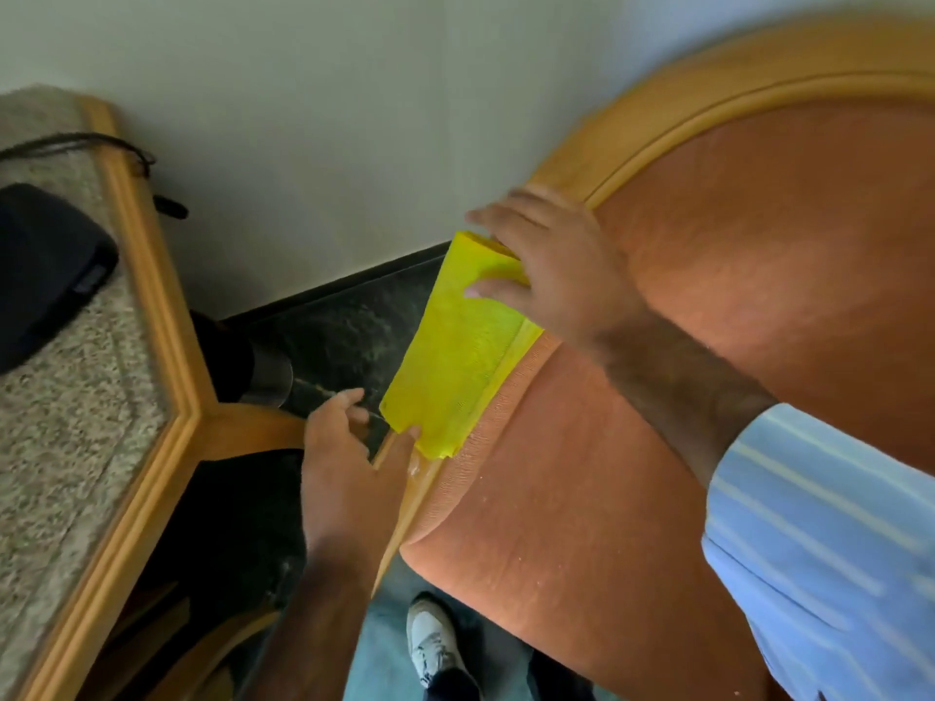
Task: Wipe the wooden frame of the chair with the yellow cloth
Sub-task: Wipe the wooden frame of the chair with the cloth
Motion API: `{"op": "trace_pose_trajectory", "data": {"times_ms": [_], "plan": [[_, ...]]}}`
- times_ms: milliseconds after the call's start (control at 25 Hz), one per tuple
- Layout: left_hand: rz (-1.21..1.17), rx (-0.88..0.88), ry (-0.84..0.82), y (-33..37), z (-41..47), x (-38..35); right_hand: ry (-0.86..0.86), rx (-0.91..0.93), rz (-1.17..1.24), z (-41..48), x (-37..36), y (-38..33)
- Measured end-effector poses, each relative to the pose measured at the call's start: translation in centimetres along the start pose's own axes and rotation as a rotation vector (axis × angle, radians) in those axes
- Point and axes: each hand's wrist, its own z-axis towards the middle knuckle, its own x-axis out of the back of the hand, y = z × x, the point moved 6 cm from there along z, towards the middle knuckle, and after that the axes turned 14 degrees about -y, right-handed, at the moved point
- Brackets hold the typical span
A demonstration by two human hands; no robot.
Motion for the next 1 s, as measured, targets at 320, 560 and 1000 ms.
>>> {"op": "trace_pose_trajectory", "data": {"times_ms": [320,560,1000], "plan": [[0.910,-0.781,-0.089,8.3,5.9,-7.8,-0.171,0.086,-0.478,2.7,0.1,4.6],[0.994,-0.673,-0.121,0.1,1.2,-7.2,-0.079,0.098,-0.488,2.7,-0.2,4.6],[1.070,-0.551,-0.213,-6.3,-3.7,-5.2,0.052,0.133,-0.464,2.3,-0.1,4.9]]}}
